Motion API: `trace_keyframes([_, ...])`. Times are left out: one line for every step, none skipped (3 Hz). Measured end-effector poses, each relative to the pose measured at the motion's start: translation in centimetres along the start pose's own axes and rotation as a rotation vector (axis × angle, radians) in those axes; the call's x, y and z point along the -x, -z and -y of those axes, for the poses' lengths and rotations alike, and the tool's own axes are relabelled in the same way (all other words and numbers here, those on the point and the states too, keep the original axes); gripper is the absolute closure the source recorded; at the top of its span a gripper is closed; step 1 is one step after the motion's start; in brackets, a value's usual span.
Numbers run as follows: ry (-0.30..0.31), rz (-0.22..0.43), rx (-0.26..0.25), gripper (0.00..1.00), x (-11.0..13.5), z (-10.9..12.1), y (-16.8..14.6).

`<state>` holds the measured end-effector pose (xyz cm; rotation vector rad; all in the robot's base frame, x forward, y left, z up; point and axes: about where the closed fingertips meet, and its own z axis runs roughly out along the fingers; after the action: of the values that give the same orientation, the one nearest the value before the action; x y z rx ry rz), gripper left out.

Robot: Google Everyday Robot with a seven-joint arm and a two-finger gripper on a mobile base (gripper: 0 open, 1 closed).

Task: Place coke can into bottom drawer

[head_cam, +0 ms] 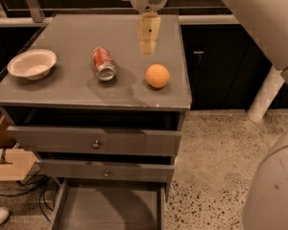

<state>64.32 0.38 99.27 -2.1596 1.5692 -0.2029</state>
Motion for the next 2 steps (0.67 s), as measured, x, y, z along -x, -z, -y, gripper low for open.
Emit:
trace_keyframes([0.003, 0.011, 0.001, 0.00, 0.7, 1.2, -0.8])
trace_keyframes([0.023, 0.069, -0.008, 0.00, 4.1, 5.6, -4.7])
